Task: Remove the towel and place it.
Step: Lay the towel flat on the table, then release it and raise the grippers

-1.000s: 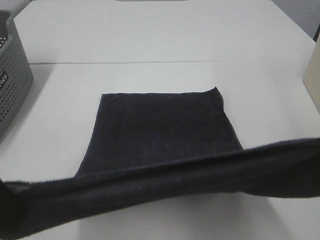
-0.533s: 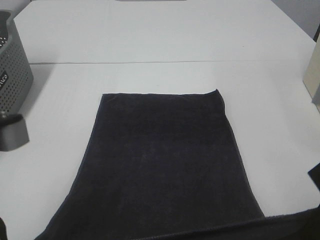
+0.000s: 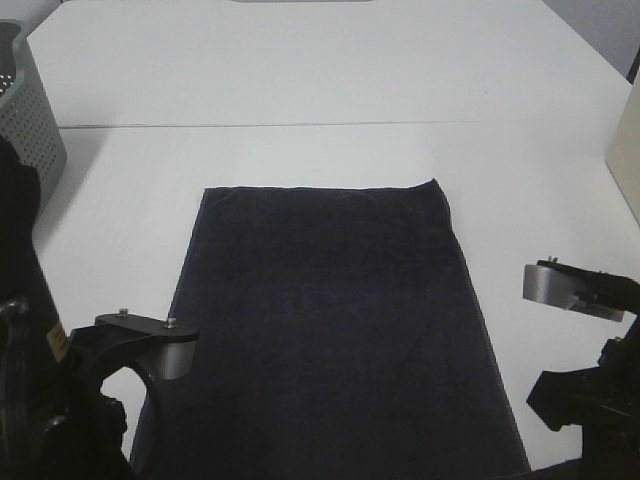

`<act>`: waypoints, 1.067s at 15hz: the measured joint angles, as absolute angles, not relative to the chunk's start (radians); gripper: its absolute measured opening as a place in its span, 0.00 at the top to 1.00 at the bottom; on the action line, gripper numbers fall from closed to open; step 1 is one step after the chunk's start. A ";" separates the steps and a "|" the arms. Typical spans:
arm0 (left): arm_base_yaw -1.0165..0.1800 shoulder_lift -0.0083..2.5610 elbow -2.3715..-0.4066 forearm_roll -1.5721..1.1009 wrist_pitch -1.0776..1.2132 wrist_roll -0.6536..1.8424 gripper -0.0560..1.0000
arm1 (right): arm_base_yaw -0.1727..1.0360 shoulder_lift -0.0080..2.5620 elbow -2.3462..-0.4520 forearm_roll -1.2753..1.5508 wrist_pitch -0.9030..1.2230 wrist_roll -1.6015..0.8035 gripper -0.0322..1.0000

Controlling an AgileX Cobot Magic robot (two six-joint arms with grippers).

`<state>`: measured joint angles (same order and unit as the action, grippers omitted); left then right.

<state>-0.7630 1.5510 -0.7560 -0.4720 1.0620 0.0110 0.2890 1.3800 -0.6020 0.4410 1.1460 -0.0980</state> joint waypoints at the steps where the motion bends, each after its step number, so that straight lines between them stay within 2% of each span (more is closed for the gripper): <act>1: -0.763 1.578 -0.773 -0.467 1.064 0.025 0.95 | 0.289 1.427 -0.601 0.453 1.125 -0.128 0.95; 4: -0.763 1.693 -0.858 -0.463 1.065 0.069 0.95 | 0.289 1.603 -0.601 0.470 1.058 -0.199 0.95; 7: -0.762 1.776 -0.910 -0.464 1.067 0.092 0.95 | 0.291 1.674 -0.597 0.519 1.049 -0.248 0.95; 12: -0.762 1.799 -0.921 -0.502 1.090 0.128 0.93 | 0.431 1.684 -0.597 0.551 1.001 -0.251 0.95; 14: -0.775 1.799 -0.921 -0.524 1.100 0.136 0.82 | 0.433 1.684 -0.597 0.555 0.999 -0.251 0.93; 15: -0.795 1.799 -0.921 -0.525 1.100 0.136 0.73 | 0.433 1.684 -0.597 0.555 0.998 -0.251 0.88; 16: -0.813 1.799 -0.921 -0.528 1.100 0.136 0.62 | 0.433 1.684 -0.597 0.555 0.994 -0.248 0.76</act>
<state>-0.8130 1.7990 -0.9210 -0.5280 1.1000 0.1360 0.4330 1.6840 -0.5970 0.5550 0.9940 -0.2480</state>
